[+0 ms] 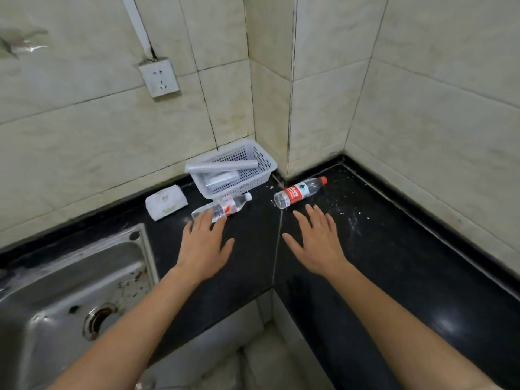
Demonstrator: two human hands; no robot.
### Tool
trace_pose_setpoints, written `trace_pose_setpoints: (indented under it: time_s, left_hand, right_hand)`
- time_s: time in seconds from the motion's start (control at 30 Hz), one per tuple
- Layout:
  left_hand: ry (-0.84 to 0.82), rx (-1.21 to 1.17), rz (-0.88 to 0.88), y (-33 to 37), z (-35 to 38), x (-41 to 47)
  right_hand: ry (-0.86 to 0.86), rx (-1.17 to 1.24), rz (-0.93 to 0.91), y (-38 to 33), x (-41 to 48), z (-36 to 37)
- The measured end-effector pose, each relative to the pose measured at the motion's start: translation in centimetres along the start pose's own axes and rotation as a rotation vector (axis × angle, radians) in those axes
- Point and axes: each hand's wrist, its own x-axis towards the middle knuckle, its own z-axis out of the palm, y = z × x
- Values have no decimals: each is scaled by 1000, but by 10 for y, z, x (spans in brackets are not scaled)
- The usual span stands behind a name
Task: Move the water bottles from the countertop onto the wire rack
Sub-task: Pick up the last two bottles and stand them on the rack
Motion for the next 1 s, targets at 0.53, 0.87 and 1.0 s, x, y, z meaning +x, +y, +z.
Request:
trace_pose_setpoints:
  time_s: [0.53, 0.87, 1.0]
  left_hand:
    - [-414, -89, -254, -110, 148, 175]
    - [-304, -74, -238, -104, 177, 197]
    - [-314, -217, -252, -86, 177, 187]
  right_hand:
    - [-192, 173, 492, 1, 181, 99]
    - [-295, 212, 627, 28, 259, 140]
    - [-16, 296, 697, 38, 231, 150]
